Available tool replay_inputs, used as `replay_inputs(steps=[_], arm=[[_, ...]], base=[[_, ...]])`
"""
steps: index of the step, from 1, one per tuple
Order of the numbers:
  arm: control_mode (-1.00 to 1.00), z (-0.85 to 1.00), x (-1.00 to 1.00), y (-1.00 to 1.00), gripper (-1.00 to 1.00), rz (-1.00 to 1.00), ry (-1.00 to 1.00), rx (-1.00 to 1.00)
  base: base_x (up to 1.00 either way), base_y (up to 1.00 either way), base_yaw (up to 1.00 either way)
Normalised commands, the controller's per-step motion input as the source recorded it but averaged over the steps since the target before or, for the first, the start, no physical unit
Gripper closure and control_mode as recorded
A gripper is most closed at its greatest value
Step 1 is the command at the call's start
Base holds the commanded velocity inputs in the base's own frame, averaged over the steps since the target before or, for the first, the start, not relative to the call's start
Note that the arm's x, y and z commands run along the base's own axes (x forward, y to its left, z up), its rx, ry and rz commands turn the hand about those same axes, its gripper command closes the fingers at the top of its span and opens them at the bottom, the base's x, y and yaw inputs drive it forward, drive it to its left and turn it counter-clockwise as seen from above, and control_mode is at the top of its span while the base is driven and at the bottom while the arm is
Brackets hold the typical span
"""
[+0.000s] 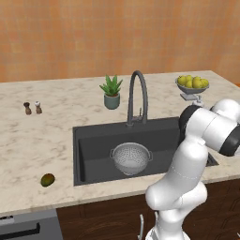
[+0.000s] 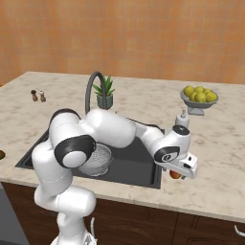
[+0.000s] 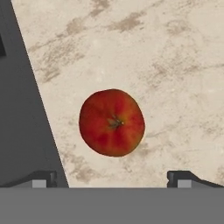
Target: Put the colander in the sink, put the apple, mango in the colander, and turn on the sink faucet and pour water over the colander.
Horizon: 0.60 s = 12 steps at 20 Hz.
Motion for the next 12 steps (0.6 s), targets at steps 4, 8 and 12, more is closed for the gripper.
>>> replay_inputs(steps=[4, 8, 12], arm=[[-1.00, 0.00, 0.21, 0.00, -1.00, 0.00, 0.00, 0.00], [-1.00, -0.06, 0.04, -0.12, -1.00, 0.00, 0.00, 0.00], [-1.00, -0.13, 0.00, -0.07, -1.00, 0.00, 0.00, 0.00]], base=[[0.00, 0.00, 0.00], [0.00, 0.00, 0.00], [0.00, 0.00, 0.00]])
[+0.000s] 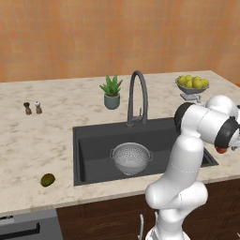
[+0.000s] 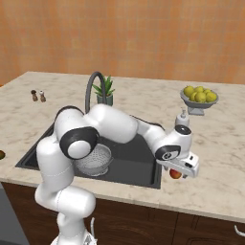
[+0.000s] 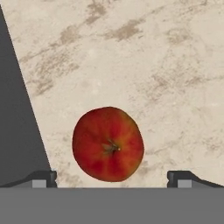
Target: Put the colander in the sink, put the apple, mango in the colander, and turn on the sink faucet and pour water over the colander.
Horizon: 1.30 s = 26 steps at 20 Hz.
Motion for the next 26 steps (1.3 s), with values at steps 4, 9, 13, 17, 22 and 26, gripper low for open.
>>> replay_inputs(steps=[4, 9, 13, 17, 22, 26], arm=[[-1.00, -0.16, 0.01, 0.00, -1.00, 0.00, 0.00, 0.00], [-1.00, -0.08, 0.07, 0.00, -1.00, 0.00, 0.00, 0.00], [-1.00, -0.05, 0.13, 0.00, -1.00, 0.00, 0.00, 0.00], [-1.00, -0.06, 0.10, 0.00, -1.00, 0.00, 0.00, 0.00], [-1.00, -0.12, 0.02, 0.00, 1.00, 0.00, 0.00, 0.00], [-1.00, 0.00, 0.00, 0.00, 1.00, 0.00, 0.00, 0.00]], base=[[0.00, 0.00, 0.00], [0.00, 0.00, 0.00], [0.00, 0.00, 0.00], [0.00, 0.00, 0.00], [0.00, 0.00, 0.00], [0.00, 0.00, 0.00]])
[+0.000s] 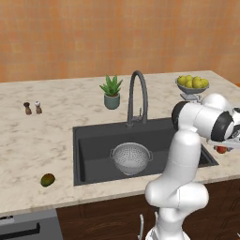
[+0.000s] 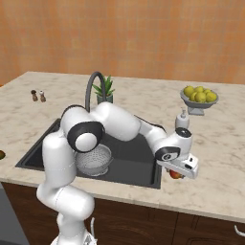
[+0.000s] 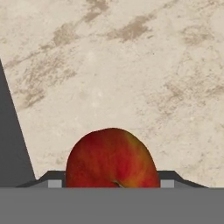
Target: Put the colander in the sink, put the apple, mango in the colander, and turn on the sink faucet and pour water over the colander.
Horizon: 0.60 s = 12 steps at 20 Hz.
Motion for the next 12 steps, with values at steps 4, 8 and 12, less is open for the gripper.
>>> replay_inputs(steps=[4, 8, 12], arm=[[-1.00, 0.27, -0.02, 0.00, 1.00, 0.00, 0.00, 0.01], [-1.00, 0.58, -0.06, 0.02, 1.00, 0.00, 0.00, 0.00], [-1.00, 0.61, -0.23, 0.22, 1.00, 0.00, 0.00, 0.00]], base=[[0.00, 0.00, 0.00], [0.00, 0.00, 0.00], [0.00, 0.00, 0.00]])
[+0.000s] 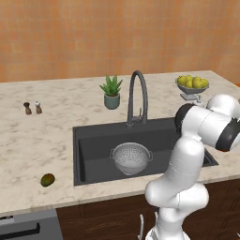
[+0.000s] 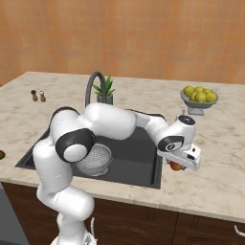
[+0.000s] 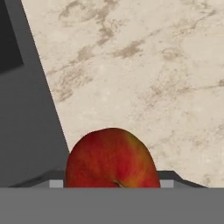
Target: Put the colander in the sink, put the apple, mango in the colander, and turn on the sink faucet and pour water over the colander.
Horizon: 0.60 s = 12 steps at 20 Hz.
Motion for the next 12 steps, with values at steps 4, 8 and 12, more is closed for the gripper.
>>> replay_inputs(steps=[4, 8, 12], arm=[[-1.00, 0.63, -0.29, 0.38, 1.00, 0.00, 0.00, 0.00], [-1.00, 0.52, -0.23, 0.64, 1.00, 0.01, 0.00, 0.00], [-1.00, 0.42, -0.36, 0.80, 1.00, 0.00, 0.00, -0.01]], base=[[0.00, 0.00, 0.00], [0.00, 0.00, 0.00], [0.00, 0.00, 0.00]])
